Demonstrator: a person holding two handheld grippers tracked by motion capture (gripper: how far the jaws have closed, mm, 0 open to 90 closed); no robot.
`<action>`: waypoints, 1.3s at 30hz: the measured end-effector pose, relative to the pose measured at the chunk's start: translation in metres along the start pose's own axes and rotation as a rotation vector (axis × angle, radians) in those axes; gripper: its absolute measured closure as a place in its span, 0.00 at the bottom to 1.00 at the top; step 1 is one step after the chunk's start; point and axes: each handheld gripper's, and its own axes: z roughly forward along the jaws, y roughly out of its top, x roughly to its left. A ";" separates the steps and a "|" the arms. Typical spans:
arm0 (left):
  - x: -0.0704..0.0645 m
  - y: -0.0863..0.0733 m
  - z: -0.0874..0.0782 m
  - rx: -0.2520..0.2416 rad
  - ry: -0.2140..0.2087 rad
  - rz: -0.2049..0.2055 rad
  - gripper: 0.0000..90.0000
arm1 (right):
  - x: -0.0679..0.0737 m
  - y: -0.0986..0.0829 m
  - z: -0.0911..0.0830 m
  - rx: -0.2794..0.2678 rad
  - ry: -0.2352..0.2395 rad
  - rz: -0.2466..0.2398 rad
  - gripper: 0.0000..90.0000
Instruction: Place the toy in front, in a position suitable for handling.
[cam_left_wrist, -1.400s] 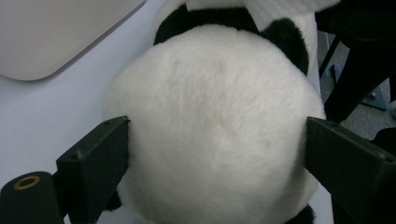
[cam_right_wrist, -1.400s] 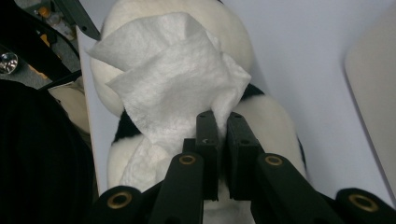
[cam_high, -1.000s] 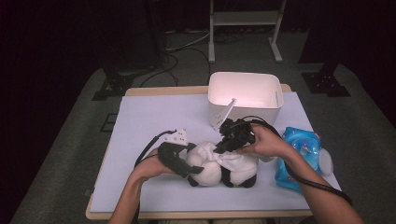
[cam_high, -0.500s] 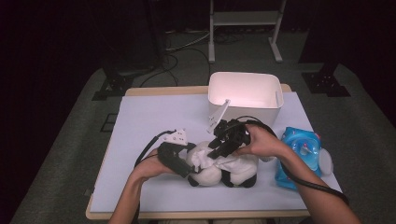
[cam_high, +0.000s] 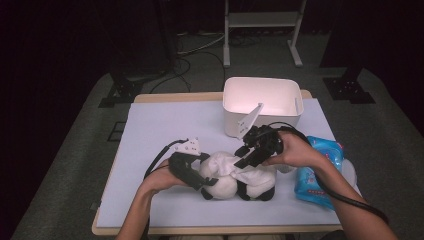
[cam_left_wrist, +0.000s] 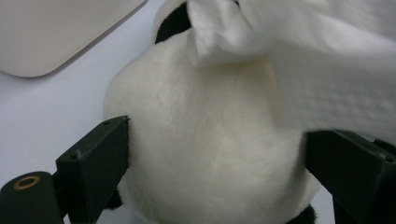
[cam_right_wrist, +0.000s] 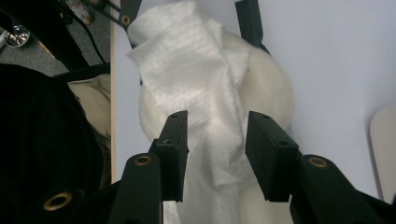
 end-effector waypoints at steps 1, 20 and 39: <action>0.000 0.000 0.000 0.000 0.000 0.000 0.09 | 0.001 -0.009 -0.006 -0.008 -0.016 -0.009 0.68; 0.001 0.000 0.001 -0.003 0.000 -0.004 0.09 | 0.009 -0.016 0.014 -0.005 -0.016 -0.080 0.64; 0.000 0.001 0.002 0.004 0.002 -0.001 0.08 | -0.003 0.003 0.035 0.006 -0.037 -0.010 0.91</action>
